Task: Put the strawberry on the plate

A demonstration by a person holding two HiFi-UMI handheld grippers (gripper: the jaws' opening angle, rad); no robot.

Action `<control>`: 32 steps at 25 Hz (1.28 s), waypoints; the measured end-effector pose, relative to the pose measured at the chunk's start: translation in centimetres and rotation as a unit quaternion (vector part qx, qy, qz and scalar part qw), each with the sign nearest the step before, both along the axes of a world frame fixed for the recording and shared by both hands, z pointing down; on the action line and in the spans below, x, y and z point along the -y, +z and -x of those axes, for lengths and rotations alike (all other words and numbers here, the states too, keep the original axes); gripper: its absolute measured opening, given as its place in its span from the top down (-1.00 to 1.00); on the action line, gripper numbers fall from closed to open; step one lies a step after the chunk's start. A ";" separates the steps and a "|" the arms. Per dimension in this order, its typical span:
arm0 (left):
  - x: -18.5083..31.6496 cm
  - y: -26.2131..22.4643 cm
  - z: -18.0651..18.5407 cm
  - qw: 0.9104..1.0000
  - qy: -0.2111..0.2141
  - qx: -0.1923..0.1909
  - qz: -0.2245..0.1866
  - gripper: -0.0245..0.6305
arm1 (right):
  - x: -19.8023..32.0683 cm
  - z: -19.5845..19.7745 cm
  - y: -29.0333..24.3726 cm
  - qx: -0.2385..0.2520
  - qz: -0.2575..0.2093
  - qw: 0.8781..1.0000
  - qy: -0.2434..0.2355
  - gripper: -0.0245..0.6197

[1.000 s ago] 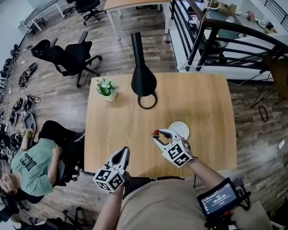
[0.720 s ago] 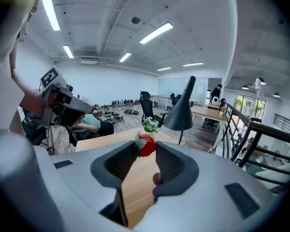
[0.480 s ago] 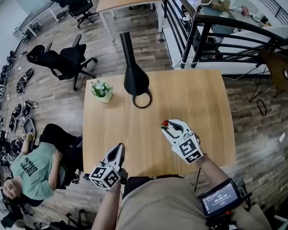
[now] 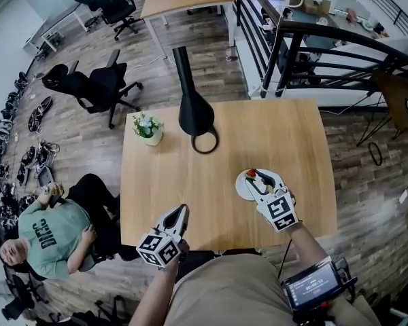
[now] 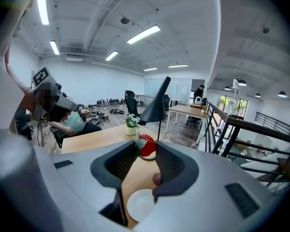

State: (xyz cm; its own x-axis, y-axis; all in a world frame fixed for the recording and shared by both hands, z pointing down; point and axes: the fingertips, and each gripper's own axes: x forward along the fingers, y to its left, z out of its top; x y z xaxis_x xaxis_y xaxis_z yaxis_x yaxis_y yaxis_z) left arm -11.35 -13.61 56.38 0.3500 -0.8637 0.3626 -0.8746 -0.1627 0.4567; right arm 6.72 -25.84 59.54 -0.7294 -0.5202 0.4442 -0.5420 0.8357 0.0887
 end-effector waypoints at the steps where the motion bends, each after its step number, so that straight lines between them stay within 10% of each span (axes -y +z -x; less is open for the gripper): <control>1: 0.1 0.1 -0.2 1.000 0.002 0.001 0.002 0.92 | 0.1 -0.3 0.5 -0.006 0.001 1.000 0.001 0.51; 32: 2.8 5.5 -5.4 0.995 0.076 0.013 0.065 0.92 | -0.3 -4.1 23.0 -0.187 0.151 0.971 0.009 0.51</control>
State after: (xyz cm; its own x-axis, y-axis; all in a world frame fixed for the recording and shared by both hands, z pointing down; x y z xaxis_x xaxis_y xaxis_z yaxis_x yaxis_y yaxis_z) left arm -6.00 -16.40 61.90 0.4619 -0.7469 0.4783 -0.8562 -0.2349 0.4600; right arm 10.85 -25.54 82.58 -0.4803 -0.3361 0.8102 -0.5343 0.8446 0.0337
